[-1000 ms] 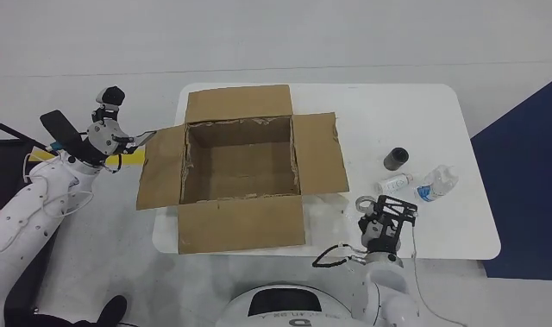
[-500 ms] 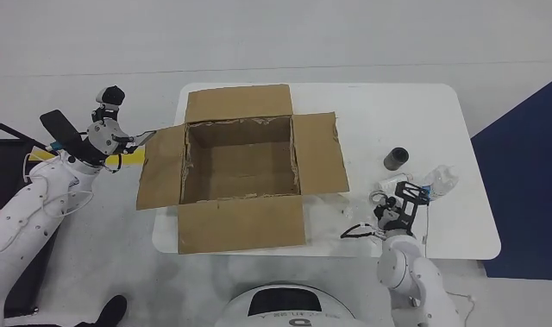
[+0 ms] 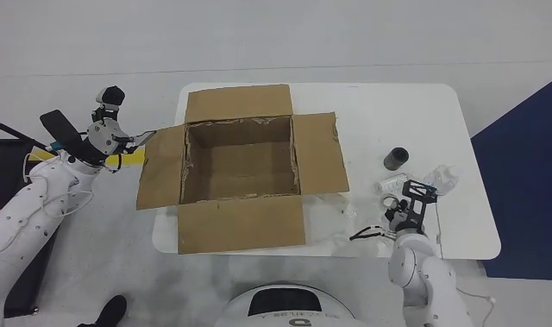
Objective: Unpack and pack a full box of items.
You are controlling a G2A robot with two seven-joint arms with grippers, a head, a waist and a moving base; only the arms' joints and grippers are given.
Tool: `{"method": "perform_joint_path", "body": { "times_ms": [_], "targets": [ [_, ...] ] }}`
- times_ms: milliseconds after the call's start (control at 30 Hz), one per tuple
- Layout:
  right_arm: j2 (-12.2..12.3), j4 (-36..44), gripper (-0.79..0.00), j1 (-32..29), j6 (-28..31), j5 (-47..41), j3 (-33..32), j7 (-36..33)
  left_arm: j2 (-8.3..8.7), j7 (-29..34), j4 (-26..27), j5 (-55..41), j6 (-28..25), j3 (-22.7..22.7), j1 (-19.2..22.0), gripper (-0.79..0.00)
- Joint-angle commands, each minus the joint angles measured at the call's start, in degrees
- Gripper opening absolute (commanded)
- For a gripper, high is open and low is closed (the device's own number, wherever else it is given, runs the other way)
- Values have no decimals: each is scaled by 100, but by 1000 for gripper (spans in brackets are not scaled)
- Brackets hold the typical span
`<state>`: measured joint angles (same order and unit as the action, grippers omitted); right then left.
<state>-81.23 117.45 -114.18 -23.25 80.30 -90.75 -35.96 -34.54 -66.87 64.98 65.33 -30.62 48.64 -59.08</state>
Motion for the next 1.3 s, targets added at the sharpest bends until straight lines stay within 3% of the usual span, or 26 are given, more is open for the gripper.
{"method": "perform_joint_path", "body": {
  "times_ms": [0, 133, 233, 367, 500, 533, 567, 600, 1267],
  "targets": [
    [10, -64, -603, 80, 85, 61, -20, -234, 0, 0, 0, 0, 0, 0, 0, 0],
    [33, -151, -520, 248, 259, 287, -22, -768, 0, 0, 0, 0, 0, 0, 0, 0],
    [25, -23, -468, 160, 194, 323, 4, -582, 0, 0, 0, 0, 0, 0, 0, 0],
    [-7, 401, -449, -435, 99, 89, 53, 560, 0, 0, 0, 0, 0, 0, 0, 0],
    [-38, 722, -409, -1253, 468, -349, 192, 2631, 0, 0, 0, 0, 0, 0, 0, 0],
    [-37, 689, -151, -1439, 723, -464, 214, 3209, 0, 0, 0, 0, 0, 0, 0, 0],
    [-30, 622, 0, -1590, 1066, -538, 227, 3775, 0, 0, 0, 0, 0, 0, 0, 0],
    [-21, 566, 0, -1661, 1314, -557, 224, 4092, 0, 0, 0, 0, 0, 0, 0, 0],
    [-21, 566, 0, -1661, 1314, -557, 224, 4092, 0, 0, 0, 0, 0, 0, 0, 0]
  ]
}}
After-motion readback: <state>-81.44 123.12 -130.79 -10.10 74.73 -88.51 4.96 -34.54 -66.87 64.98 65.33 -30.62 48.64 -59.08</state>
